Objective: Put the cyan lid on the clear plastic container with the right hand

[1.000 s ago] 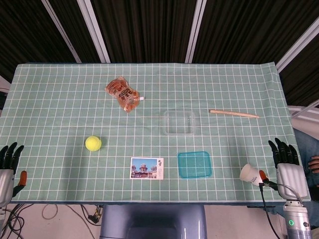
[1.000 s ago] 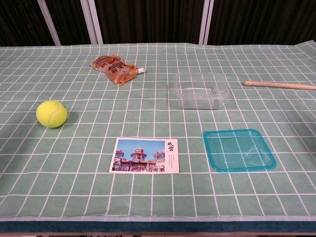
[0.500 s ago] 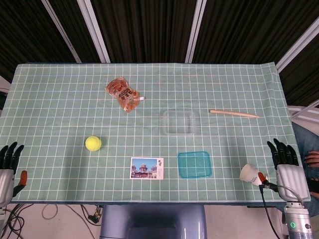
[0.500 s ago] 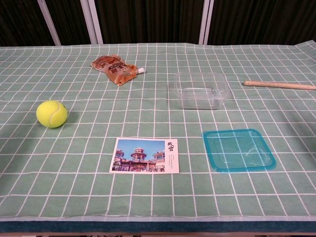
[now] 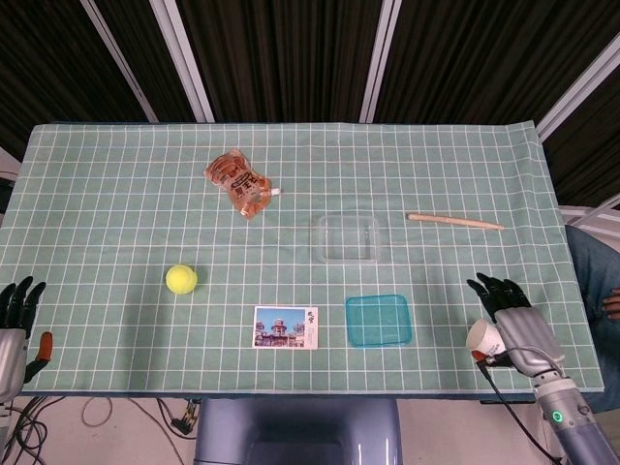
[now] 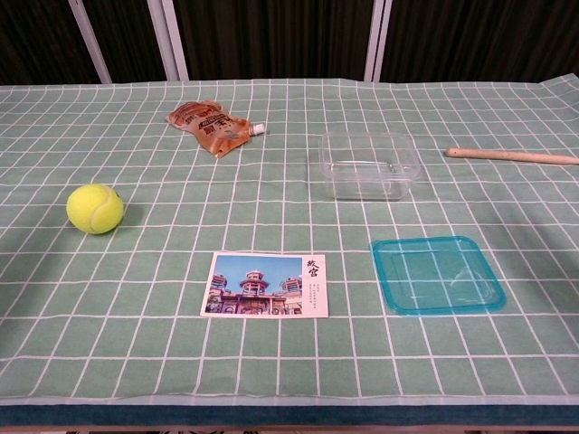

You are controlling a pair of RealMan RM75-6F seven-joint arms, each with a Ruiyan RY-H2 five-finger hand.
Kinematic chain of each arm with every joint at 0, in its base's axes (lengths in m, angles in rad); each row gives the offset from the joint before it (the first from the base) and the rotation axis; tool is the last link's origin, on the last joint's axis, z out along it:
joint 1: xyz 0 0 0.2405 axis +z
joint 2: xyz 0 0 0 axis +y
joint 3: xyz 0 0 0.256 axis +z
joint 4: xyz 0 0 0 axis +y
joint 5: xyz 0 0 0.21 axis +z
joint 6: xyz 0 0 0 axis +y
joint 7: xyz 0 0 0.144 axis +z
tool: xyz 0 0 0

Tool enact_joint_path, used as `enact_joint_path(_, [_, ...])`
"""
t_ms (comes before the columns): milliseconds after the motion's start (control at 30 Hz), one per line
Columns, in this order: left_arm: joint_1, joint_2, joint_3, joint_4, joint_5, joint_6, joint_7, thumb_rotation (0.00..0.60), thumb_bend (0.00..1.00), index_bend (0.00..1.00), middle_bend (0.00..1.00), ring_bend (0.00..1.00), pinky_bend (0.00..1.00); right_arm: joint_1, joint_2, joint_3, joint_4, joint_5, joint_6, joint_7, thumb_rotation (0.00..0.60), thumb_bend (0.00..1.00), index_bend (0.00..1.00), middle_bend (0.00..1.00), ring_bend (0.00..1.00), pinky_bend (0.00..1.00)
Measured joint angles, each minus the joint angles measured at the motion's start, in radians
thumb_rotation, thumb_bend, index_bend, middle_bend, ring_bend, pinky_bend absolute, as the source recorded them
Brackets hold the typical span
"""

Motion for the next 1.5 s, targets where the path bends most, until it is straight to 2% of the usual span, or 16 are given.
enact_joint_path(133, [0.002, 0.000, 0.000, -0.004, -0.006, 0.000, 0.003, 0.600, 0.50, 0.04, 0.00, 0.00, 0.00, 0.080, 0.012, 0.007, -0.046, 0.101, -0.121, -0.104, 0.600, 0.14, 0.00, 0.00, 0.00, 0.00])
enact_joint_path(300, [0.002, 0.003, 0.001, -0.007, -0.015, -0.007, 0.004, 0.600, 0.50, 0.04, 0.00, 0.00, 0.00, 0.150, -0.054, 0.011, -0.075, 0.259, -0.158, -0.266, 0.600, 0.14, 0.00, 0.00, 0.00, 0.00])
enact_joint_path(533, [0.001, 0.010, 0.003, -0.015, -0.020, -0.014, 0.000, 0.600, 0.50, 0.04, 0.00, 0.00, 0.00, 0.247, -0.267, 0.006, -0.079, 0.477, -0.122, -0.520, 0.600, 0.14, 0.00, 0.00, 0.00, 0.00])
enact_joint_path(700, [0.002, 0.013, 0.004, -0.019, -0.022, -0.015, -0.003, 0.600, 0.50, 0.04, 0.00, 0.00, 0.00, 0.308, -0.411, 0.000, -0.033, 0.554, -0.074, -0.614, 0.600, 0.14, 0.00, 0.00, 0.00, 0.00])
enact_joint_path(1033, [-0.001, 0.016, 0.000, -0.023, -0.034, -0.022, -0.003, 0.600, 0.50, 0.04, 0.00, 0.00, 0.00, 0.366, -0.508, 0.001, 0.034, 0.579, -0.015, -0.664, 0.600, 0.14, 0.00, 0.01, 0.00, 0.00])
enact_joint_path(1233, [-0.001, 0.016, 0.001, -0.024, -0.039, -0.024, 0.002, 0.600, 0.50, 0.04, 0.00, 0.00, 0.00, 0.389, -0.522, 0.001, 0.048, 0.626, -0.020, -0.678, 0.600, 0.14, 0.00, 0.10, 0.00, 0.00])
enact_joint_path(1500, [-0.002, 0.016, 0.000, -0.025, -0.043, -0.025, 0.001, 0.600, 0.50, 0.04, 0.00, 0.00, 0.00, 0.432, -0.534, 0.012, 0.052, 0.695, -0.011, -0.713, 0.600, 0.14, 0.00, 0.14, 0.00, 0.00])
